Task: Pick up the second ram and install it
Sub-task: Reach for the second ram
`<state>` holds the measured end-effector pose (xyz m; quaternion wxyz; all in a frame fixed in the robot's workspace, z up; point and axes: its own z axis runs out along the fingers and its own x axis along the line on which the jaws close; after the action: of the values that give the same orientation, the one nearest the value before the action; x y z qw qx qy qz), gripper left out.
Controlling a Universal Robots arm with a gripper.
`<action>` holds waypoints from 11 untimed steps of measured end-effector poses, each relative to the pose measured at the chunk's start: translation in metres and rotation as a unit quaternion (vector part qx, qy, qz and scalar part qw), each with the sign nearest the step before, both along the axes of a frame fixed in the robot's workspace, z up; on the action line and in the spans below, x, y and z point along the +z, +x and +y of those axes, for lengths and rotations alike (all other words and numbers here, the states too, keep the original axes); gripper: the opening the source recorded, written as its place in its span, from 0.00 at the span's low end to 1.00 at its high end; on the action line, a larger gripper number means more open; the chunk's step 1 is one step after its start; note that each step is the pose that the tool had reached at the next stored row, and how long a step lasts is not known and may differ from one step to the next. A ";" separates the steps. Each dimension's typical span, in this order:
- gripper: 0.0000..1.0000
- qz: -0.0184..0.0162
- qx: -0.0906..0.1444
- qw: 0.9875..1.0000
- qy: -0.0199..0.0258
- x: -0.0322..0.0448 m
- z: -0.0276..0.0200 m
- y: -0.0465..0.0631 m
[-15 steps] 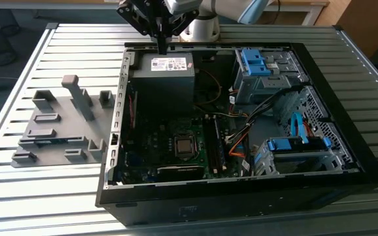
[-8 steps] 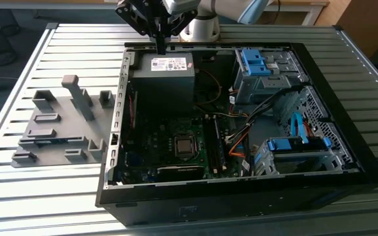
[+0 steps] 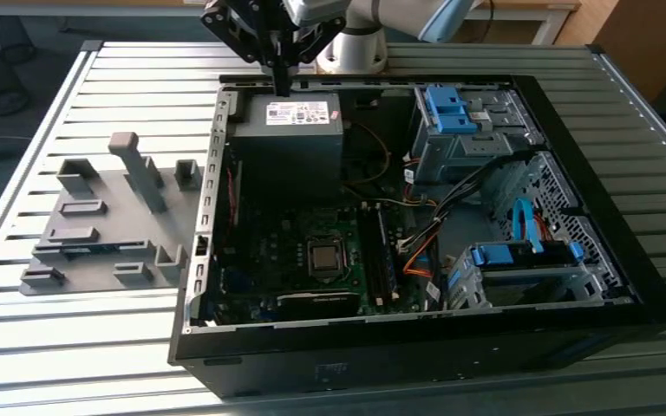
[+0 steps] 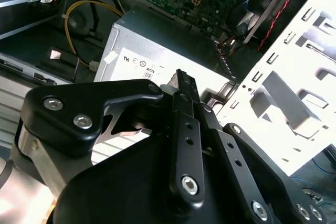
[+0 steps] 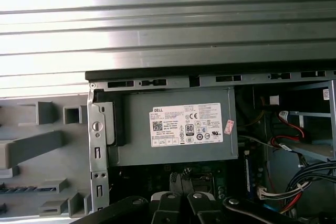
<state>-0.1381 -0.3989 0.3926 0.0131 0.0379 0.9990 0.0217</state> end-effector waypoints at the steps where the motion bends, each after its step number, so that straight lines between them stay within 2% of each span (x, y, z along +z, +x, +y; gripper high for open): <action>1: 0.11 0.000 0.000 1.000 0.000 0.0000 0.0000 0.000; 11: 0.11 0.000 0.000 1.000 0.000 -0.0003 0.0000 -0.003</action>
<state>-0.1406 -0.3989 0.3923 0.0131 0.0379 0.9990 0.0217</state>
